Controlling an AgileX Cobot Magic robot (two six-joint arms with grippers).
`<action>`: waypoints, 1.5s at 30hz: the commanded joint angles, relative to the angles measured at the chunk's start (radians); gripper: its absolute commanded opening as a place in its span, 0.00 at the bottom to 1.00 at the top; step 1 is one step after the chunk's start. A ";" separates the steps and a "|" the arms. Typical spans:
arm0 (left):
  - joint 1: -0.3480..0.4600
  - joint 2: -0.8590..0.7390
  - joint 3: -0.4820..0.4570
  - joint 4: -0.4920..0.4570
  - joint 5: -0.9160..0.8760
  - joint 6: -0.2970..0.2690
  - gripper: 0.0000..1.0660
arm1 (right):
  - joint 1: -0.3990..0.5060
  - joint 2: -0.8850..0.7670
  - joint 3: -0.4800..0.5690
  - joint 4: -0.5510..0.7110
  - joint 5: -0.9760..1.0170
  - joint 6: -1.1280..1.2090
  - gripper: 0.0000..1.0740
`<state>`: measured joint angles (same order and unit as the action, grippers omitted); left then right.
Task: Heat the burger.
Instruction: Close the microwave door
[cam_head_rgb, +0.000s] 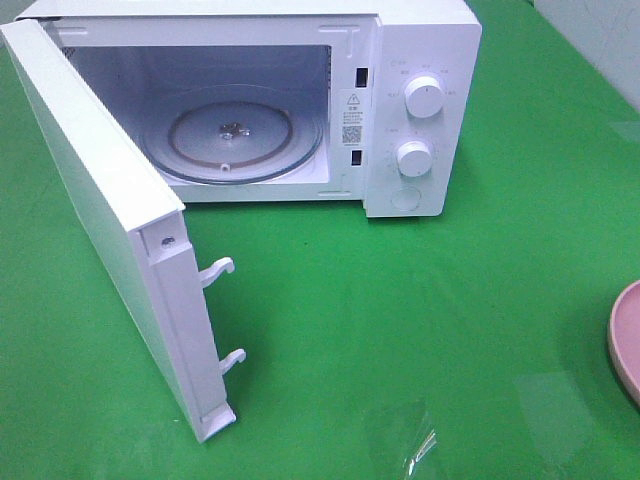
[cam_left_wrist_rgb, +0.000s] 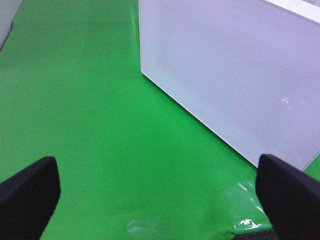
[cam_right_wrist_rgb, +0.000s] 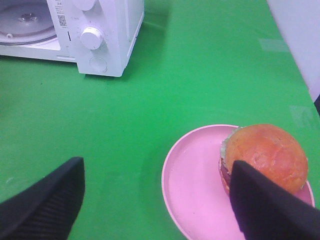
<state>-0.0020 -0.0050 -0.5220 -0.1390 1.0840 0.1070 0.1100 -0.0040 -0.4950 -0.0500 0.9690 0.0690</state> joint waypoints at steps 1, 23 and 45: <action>0.003 -0.004 0.001 -0.002 -0.009 0.002 0.92 | -0.005 -0.026 0.004 0.008 -0.011 0.004 0.71; 0.003 -0.004 0.001 -0.002 -0.009 0.002 0.92 | -0.005 -0.026 0.004 0.008 -0.011 0.004 0.71; 0.003 -0.004 0.001 -0.003 -0.011 0.002 0.92 | -0.005 -0.026 0.004 0.008 -0.011 0.004 0.71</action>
<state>-0.0020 -0.0050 -0.5220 -0.1390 1.0840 0.1070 0.1100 -0.0040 -0.4950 -0.0500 0.9690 0.0690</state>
